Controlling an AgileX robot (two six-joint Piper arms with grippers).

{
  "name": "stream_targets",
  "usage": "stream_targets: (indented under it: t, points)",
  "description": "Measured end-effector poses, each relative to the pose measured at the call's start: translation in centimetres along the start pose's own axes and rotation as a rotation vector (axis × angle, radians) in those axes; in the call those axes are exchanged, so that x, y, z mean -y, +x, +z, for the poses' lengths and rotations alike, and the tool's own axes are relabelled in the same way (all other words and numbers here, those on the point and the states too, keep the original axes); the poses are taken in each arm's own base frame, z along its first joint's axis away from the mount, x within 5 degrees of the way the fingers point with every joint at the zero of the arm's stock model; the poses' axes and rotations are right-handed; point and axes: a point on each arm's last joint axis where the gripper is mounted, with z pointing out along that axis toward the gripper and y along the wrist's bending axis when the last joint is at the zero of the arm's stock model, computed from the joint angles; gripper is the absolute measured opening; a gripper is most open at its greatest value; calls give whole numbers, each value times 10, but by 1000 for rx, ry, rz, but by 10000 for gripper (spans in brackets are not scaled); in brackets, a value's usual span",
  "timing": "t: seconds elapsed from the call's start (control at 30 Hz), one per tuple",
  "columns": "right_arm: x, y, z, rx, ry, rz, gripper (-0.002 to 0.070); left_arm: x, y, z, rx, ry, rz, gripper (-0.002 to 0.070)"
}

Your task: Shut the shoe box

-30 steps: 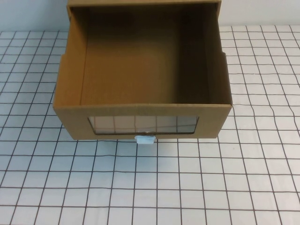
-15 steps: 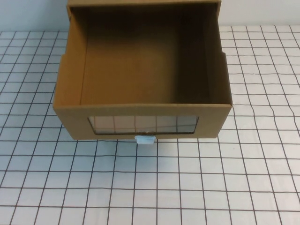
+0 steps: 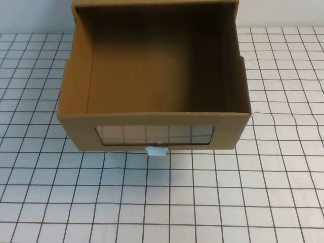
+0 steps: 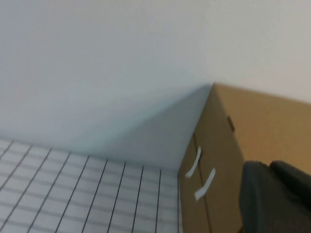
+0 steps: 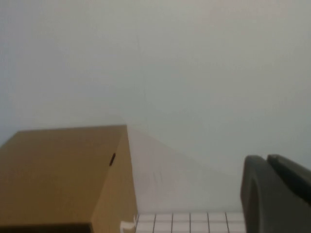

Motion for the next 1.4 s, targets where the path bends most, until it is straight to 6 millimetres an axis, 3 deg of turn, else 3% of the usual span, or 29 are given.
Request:
stream_targets:
  t: [0.27, 0.37, 0.53, 0.7, 0.9, 1.1, 1.4]
  points:
    - [9, 52, 22, -199, 26, 9, -13, -7, 32, 35, -286, -68, 1, -5]
    - [12, 73, 26, -276, 37, 13, -14, -8, 36, 42, -322, -74, -2, -5]
    - [15, 93, 29, -355, 47, 16, -14, -8, 37, 43, -330, -76, -2, -5]
    - [15, 91, 30, -396, 41, -19, -13, -8, 38, 43, -340, -76, -6, -5]
    - [9, 66, 35, -493, 24, -65, -14, -8, 47, 39, -442, -81, -22, -5]
    - [5, 47, 50, -696, 14, -65, -14, -7, 51, 37, -498, -68, 34, -5]
    - [-6, 52, 81, -783, -91, 58, -14, 5, 49, 39, -452, 35, 219, -5]
